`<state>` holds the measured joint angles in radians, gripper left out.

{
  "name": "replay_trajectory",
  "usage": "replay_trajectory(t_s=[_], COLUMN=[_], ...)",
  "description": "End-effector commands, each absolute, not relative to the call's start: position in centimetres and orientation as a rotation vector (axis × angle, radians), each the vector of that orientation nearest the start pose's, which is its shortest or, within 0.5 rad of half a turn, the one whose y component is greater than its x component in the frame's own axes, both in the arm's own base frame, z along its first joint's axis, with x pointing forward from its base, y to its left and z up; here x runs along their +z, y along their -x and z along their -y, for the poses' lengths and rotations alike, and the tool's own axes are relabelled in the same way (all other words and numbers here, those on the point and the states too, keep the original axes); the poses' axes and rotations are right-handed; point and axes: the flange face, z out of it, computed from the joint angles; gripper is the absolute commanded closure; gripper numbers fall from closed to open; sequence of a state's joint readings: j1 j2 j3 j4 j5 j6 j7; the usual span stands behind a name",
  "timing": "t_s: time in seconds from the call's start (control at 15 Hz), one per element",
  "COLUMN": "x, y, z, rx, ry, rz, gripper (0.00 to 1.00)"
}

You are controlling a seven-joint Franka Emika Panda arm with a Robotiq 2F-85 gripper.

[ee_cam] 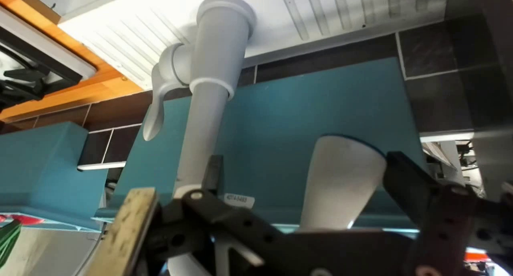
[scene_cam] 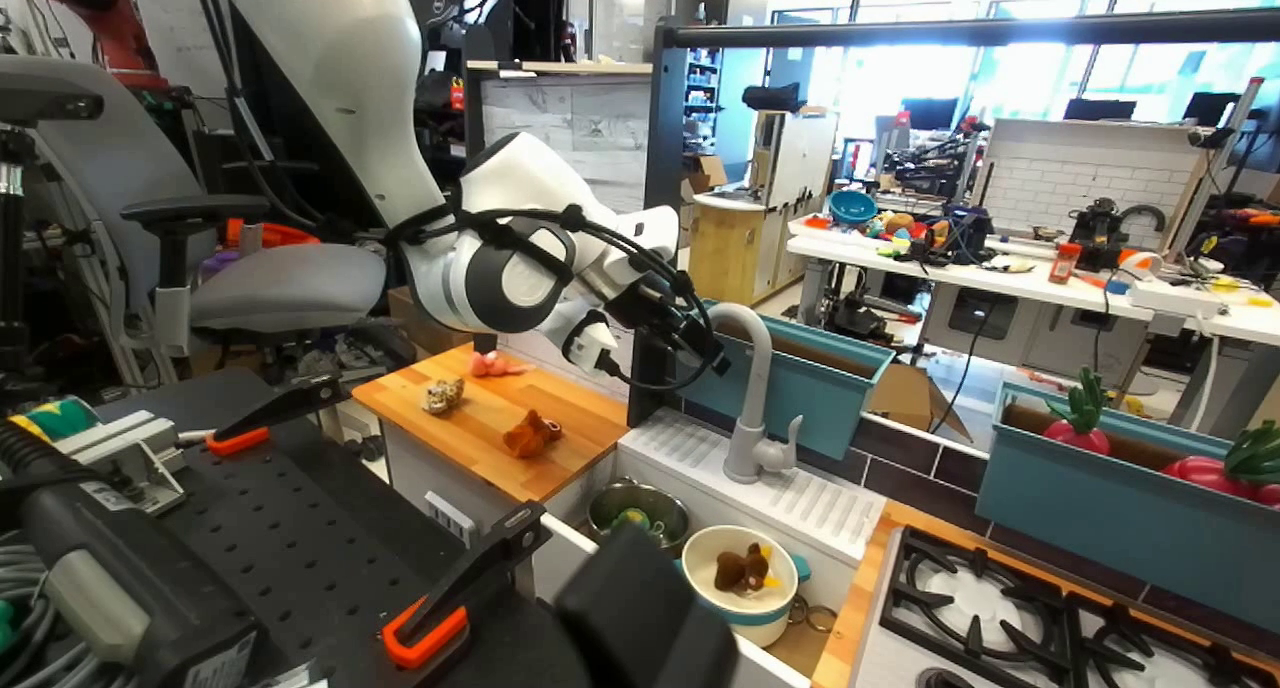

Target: Slide the spout to the right

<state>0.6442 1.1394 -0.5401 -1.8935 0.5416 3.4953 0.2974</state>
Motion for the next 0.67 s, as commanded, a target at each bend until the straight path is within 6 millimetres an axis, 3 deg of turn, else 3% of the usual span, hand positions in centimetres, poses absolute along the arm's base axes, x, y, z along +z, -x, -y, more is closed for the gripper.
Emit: replay_trajectory(t_s=[0.0,0.6], x=[6.8,5.8], y=[-62.0,-60.6], z=[-1.9,-1.0], rx=[-1.511,-1.542], ry=[3.06,3.137], rz=[-0.505,-0.465], gripper=[0.0,0.0])
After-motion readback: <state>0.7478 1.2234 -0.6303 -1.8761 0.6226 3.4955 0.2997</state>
